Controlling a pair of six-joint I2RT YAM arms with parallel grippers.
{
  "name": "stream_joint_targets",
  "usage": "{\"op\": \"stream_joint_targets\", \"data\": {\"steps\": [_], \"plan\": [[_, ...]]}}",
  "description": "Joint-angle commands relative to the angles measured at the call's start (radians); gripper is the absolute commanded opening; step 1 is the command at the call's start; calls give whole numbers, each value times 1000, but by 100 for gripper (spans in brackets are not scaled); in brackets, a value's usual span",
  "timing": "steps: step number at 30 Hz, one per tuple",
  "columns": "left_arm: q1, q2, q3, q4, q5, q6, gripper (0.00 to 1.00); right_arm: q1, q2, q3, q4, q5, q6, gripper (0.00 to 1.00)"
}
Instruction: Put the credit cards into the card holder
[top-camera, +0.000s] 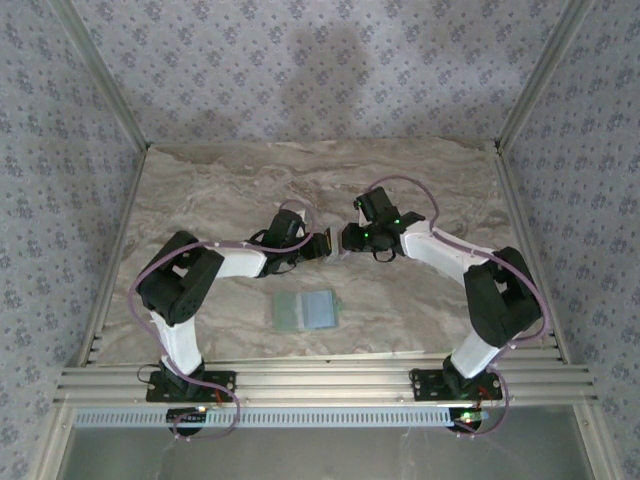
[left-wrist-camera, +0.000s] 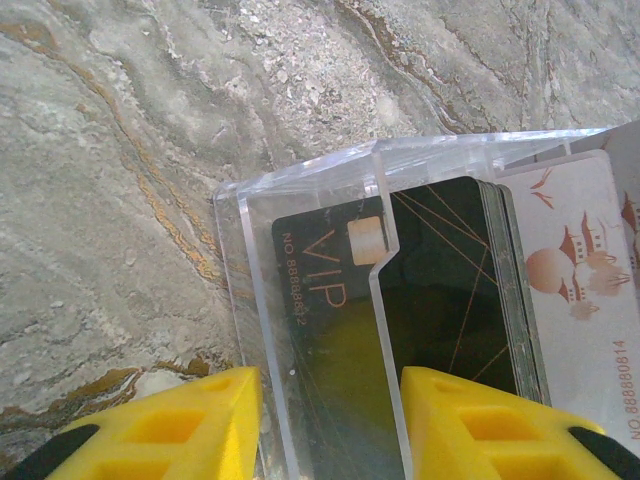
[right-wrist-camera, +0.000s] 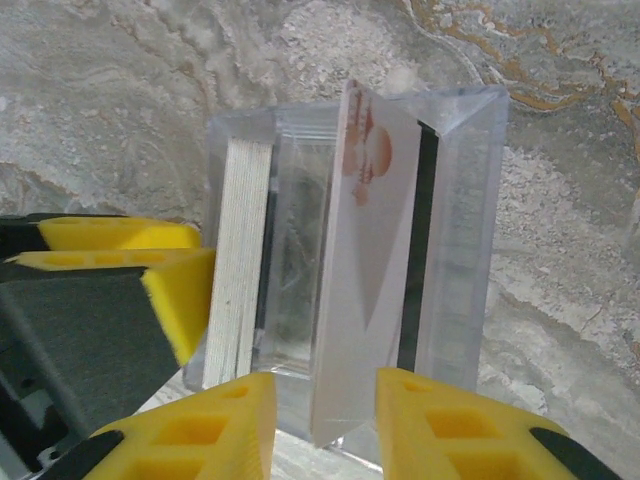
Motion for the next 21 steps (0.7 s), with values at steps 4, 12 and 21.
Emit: {"op": "stream_joint_targets", "data": {"steps": [4,12,21], "plan": [[11,58,-34,-121,-32,0,40,-9,48,38,-17,6,-1,35],[11,69,-29,-116,-27,-1,40,-17,66,33,38,-107,13,36],[12,72,-31,-110,-24,-3,40,-23,41,20,45,-112,17,28]]}}
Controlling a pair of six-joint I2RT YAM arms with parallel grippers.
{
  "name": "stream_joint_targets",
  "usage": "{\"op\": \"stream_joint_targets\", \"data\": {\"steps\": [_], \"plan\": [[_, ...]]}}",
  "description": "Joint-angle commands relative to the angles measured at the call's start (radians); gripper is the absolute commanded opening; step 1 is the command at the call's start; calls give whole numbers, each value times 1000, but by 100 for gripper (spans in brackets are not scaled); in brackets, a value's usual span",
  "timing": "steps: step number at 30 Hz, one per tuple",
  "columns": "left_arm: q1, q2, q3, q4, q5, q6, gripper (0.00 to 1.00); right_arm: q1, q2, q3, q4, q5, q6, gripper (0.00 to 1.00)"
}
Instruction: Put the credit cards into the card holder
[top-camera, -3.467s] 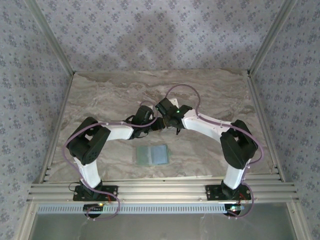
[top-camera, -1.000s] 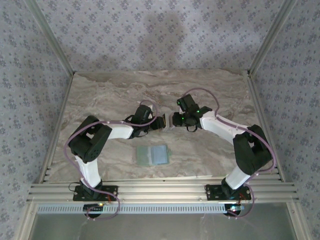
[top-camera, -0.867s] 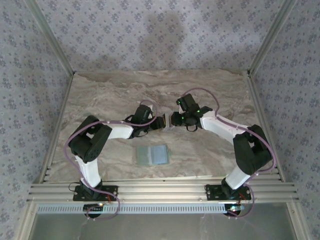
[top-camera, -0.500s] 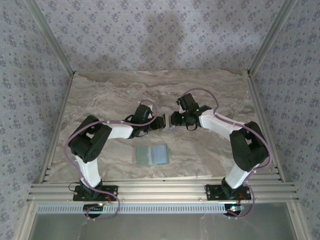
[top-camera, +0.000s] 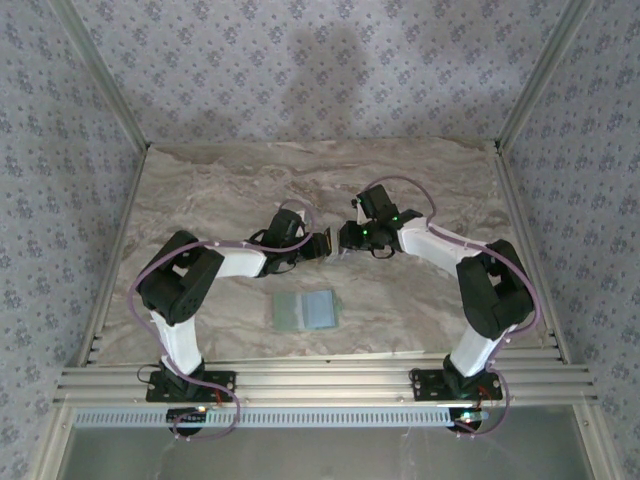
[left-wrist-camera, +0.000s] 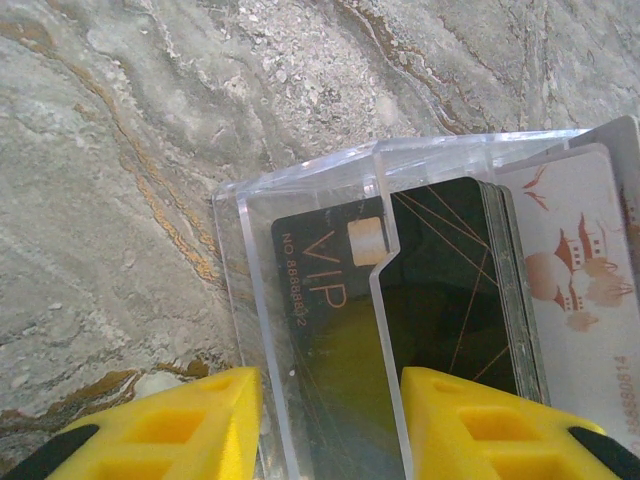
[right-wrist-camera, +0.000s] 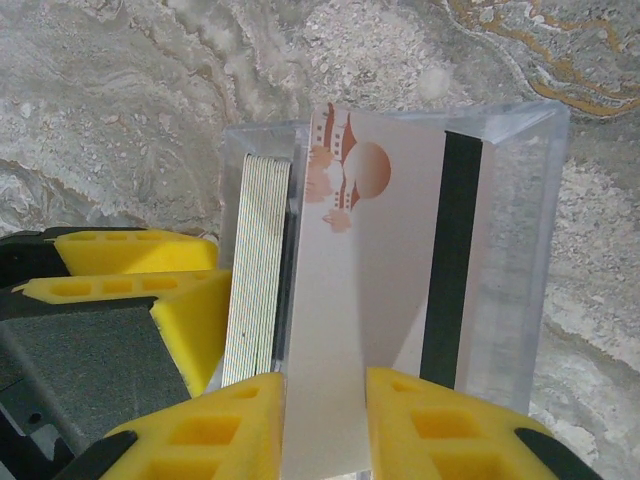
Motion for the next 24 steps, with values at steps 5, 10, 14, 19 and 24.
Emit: {"op": "stream_joint_targets", "data": {"steps": [5,10,14,19,24], "plan": [[8,73,-32,-110,-33,-5,40,-8,-19,-8,3,-26,7,21],[8,73,-32,-108,-33,-4,40,-9,-26,-14,2,-23,10,16],[7,75,-32,-109,-32,-5,40,-10,-46,-23,-3,-17,12,13],[13,51,-32,-119,-18,-4,40,-10,-99,-45,-28,43,15,8],[14,10,-22,-155,-12,8,40,-19,-128,-60,-52,85,14,3]]}}
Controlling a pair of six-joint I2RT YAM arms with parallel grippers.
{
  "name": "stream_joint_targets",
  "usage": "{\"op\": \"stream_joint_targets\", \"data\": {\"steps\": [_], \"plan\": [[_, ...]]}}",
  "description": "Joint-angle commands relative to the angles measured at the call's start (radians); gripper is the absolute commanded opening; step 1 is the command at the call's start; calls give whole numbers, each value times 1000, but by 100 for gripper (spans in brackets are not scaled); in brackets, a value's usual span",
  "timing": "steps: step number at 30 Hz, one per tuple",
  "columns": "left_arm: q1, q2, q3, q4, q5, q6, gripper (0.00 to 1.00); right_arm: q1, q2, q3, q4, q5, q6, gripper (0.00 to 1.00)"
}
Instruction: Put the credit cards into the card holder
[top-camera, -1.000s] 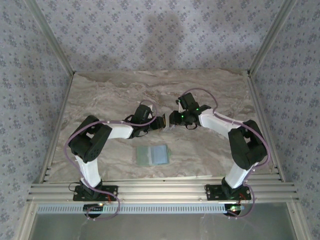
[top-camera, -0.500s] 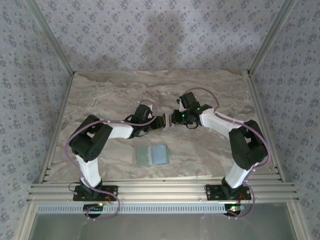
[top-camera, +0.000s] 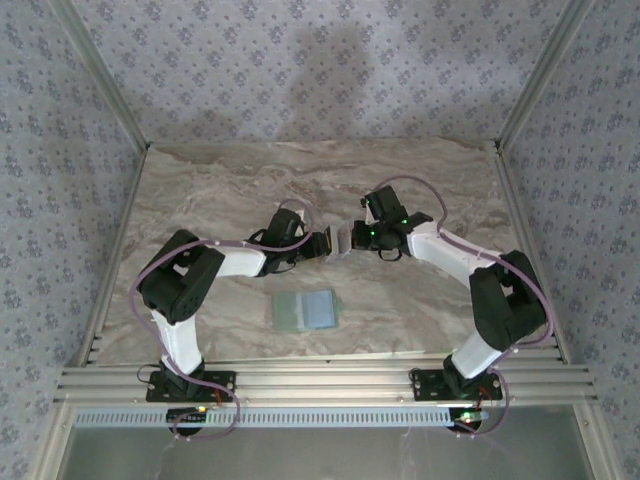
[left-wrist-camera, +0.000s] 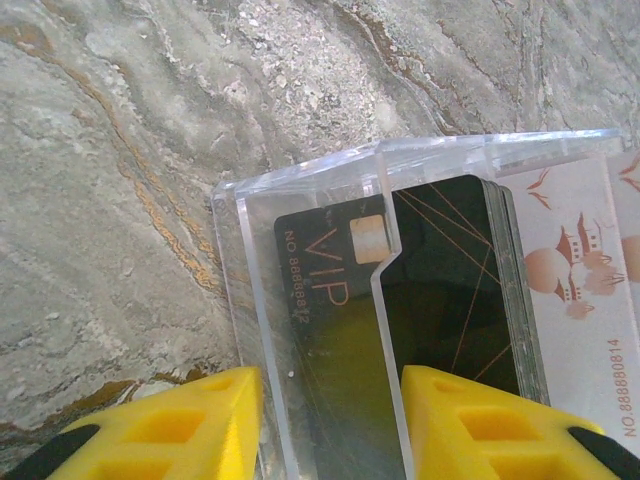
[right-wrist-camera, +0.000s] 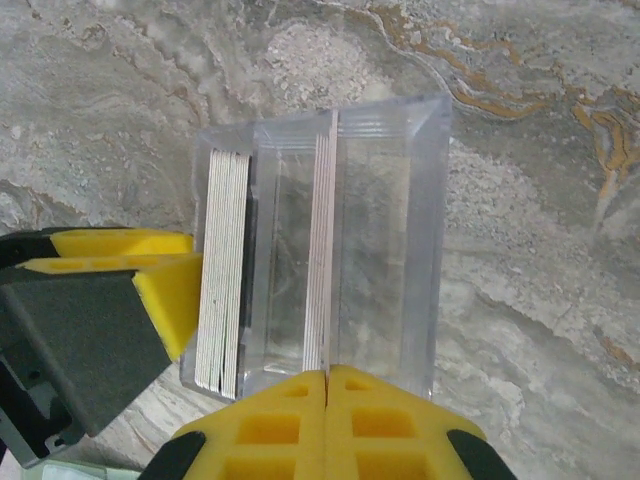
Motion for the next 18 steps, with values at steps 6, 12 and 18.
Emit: {"op": "stream_joint_targets", "data": {"steps": [6,12,18], "plan": [[2,-73,-12,-240,-68,40,40,-14,-47,-23,-42,64,8,0],[-46,-174,32,-361,-157,87,31,-27,-59,-32,-42,71,10,0],[-71,-194,82,-405,-167,95,22,-31,-52,-39,-34,59,9,0]]}}
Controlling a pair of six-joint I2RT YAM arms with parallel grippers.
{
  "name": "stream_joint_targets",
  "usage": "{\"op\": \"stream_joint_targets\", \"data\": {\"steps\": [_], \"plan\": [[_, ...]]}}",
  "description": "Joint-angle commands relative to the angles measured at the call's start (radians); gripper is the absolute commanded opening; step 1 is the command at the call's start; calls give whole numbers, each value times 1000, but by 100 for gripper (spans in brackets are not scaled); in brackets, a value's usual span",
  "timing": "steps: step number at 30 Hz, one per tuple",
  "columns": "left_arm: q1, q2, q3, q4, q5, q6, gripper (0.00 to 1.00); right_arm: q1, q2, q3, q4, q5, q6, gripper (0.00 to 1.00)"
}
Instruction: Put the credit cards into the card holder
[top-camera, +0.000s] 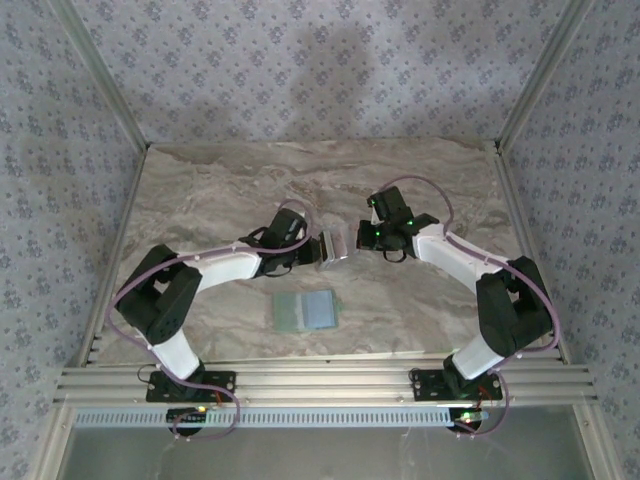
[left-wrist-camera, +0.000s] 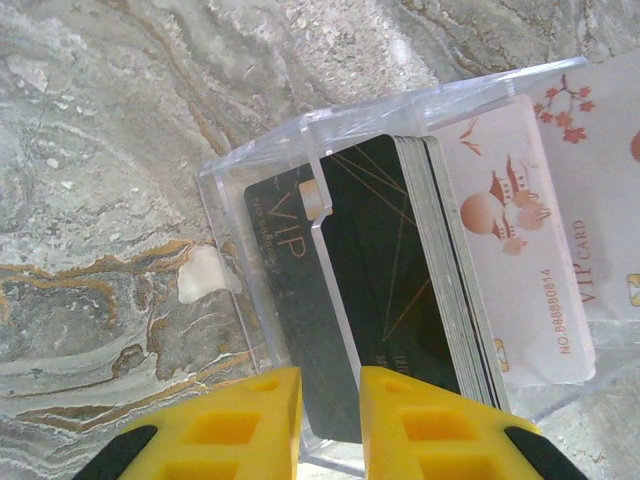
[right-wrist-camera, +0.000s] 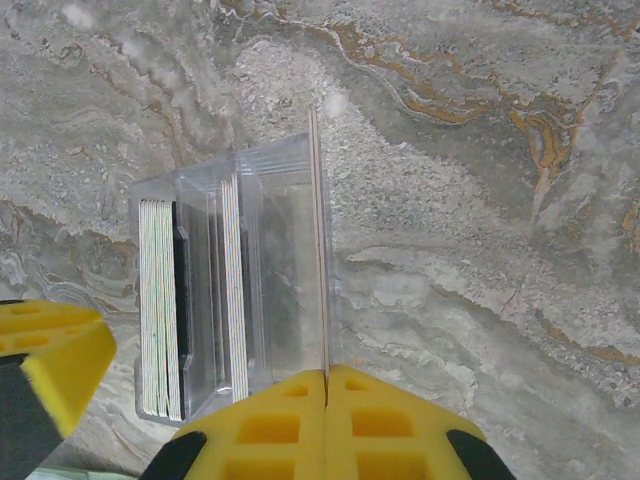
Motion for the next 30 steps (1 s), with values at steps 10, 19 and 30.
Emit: {"op": "stream_joint_targets", "data": {"steps": [10,19,30], "plan": [[-6,-54,144,-149,-38,80,26,-7,-10,-26,-7,28,22,0],[-20,77,244,16,265,-26,13,-15,-8,-39,8,6,44,0],[-30,227,309,125,373,-106,10,-48,-43,-74,13,-12,68,0]]}}
